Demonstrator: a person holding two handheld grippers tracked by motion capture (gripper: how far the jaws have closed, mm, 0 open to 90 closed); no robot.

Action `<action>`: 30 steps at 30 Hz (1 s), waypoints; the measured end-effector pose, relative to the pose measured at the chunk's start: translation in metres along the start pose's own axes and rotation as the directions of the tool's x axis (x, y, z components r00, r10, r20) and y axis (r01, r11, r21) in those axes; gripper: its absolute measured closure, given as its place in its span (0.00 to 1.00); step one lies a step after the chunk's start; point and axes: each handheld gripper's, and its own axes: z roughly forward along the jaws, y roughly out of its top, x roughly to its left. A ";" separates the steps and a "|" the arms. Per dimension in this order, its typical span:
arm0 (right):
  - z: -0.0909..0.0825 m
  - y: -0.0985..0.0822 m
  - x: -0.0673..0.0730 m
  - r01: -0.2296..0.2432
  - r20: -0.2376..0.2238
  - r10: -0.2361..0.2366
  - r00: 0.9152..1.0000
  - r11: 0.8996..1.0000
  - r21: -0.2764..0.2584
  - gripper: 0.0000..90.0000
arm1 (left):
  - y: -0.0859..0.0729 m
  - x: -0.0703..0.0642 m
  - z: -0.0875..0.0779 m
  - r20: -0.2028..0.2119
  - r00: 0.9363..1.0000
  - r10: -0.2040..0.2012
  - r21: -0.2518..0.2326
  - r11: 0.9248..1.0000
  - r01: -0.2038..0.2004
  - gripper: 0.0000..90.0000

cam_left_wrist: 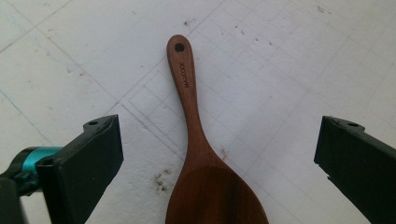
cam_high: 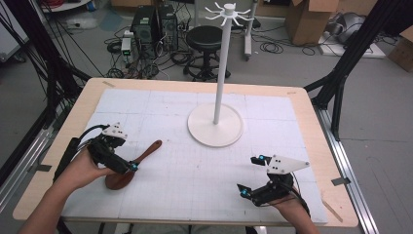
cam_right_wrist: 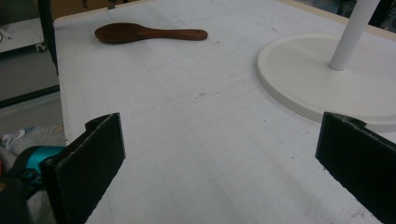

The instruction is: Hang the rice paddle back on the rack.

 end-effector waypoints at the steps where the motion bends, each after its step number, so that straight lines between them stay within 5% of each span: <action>1: 0.000 0.000 0.000 0.000 0.000 0.000 1.000 1.000 0.004 0.01 | 0.001 0.000 0.000 -0.003 1.000 -0.003 0.002 1.000 0.003 0.02; 13: -0.003 -0.002 0.000 -0.003 0.000 0.003 1.000 1.000 0.009 0.01 | 0.009 0.003 0.010 -0.023 0.998 -0.054 0.070 0.996 0.055 0.02; 30: -0.001 -0.002 -0.001 0.001 0.001 -0.001 1.000 1.000 0.018 0.01 | 0.011 0.009 0.033 -0.053 0.995 -0.083 0.191 0.977 0.092 0.02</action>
